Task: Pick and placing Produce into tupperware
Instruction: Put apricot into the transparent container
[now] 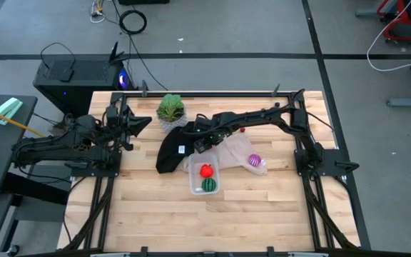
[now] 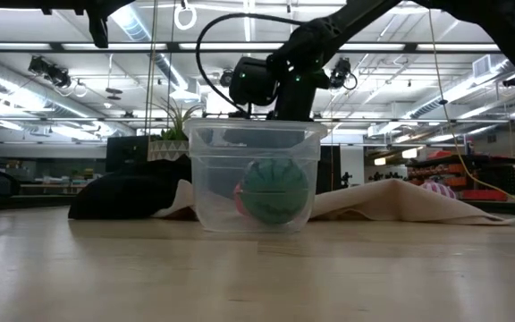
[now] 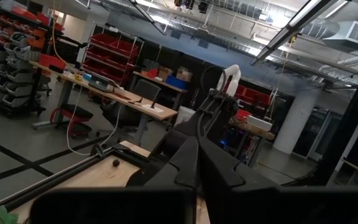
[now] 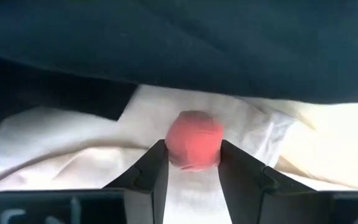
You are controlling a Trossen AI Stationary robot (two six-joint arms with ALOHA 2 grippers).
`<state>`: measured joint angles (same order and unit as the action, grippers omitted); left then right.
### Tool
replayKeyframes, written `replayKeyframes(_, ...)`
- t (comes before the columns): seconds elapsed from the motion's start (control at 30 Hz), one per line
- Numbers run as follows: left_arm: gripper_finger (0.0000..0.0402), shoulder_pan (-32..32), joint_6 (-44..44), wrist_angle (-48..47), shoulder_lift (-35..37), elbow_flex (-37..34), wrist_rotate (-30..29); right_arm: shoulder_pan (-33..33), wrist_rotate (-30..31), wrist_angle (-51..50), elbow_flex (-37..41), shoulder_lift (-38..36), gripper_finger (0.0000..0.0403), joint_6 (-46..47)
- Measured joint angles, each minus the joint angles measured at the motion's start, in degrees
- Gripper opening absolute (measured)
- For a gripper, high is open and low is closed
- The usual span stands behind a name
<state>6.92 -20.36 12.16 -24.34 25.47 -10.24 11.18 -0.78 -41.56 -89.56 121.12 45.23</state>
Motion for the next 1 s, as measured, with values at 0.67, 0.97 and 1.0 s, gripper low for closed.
replayKeyframes(0.67, 0.0022, 0.0, 0.1, 0.0, 0.0, 0.0, 0.0, -6.1, -9.3, 0.0, -0.1, -22.3, 0.0136, -2.5)
replayKeyframes(0.97, 0.0013, 0.0, 0.1, 0.0, 0.0, 0.0, 0.0, -14.9, -8.9, -0.5, -0.1, -19.7, 0.0136, -11.8)
replayKeyframes(1.0, 0.0012, 0.0, 0.1, 0.0, 0.0, 0.0, 0.0, -15.2, -8.4, -0.5, -0.1, -18.5, 0.0136, -11.9)
